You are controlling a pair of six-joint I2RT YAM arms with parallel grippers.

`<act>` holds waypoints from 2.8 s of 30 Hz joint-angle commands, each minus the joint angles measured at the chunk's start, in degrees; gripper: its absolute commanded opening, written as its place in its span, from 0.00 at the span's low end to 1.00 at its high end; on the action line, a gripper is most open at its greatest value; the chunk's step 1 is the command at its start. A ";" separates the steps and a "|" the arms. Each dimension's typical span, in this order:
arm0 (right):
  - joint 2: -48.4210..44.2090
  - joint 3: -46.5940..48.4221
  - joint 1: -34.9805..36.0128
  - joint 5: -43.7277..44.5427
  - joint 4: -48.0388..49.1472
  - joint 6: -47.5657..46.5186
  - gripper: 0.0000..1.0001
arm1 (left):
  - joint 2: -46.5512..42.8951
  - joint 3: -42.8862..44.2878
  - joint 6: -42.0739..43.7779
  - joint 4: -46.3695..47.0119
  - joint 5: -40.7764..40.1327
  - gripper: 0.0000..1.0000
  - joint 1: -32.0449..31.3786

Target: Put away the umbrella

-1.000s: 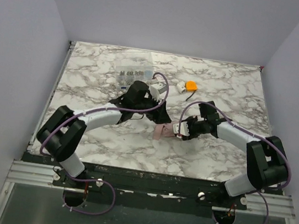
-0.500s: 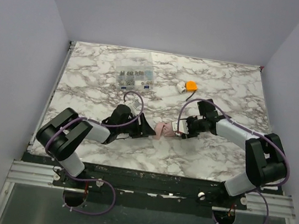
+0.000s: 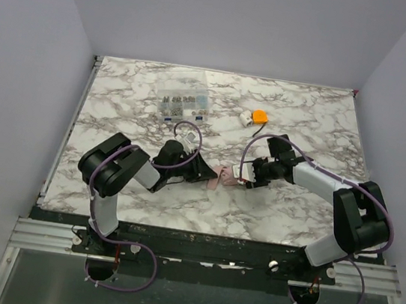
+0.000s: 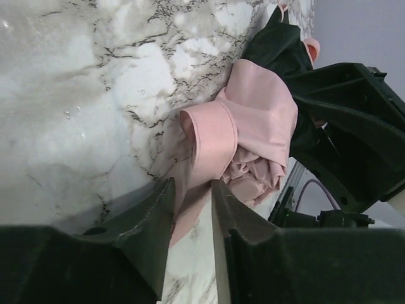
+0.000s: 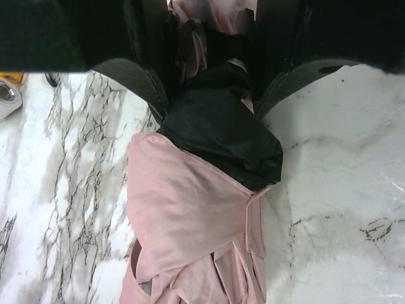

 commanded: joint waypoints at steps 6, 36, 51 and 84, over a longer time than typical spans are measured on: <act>4.30 -4.40 1.10 5.67 -8.70 2.55 0.04 | 7.49 -4.81 -5.39 18.79 7.22 0.00 1.76; 4.69 -2.64 2.48 3.14 -6.94 10.30 0.02 | 8.91 10.32 -27.76 17.87 -4.74 0.00 -0.43; -8.84 -18.67 9.98 7.51 17.74 8.99 0.00 | 9.43 17.44 -24.12 -0.92 -3.53 0.00 0.89; 8.57 1.27 3.23 1.22 -11.93 18.12 0.00 | 6.65 15.46 -35.63 24.11 7.24 0.00 0.59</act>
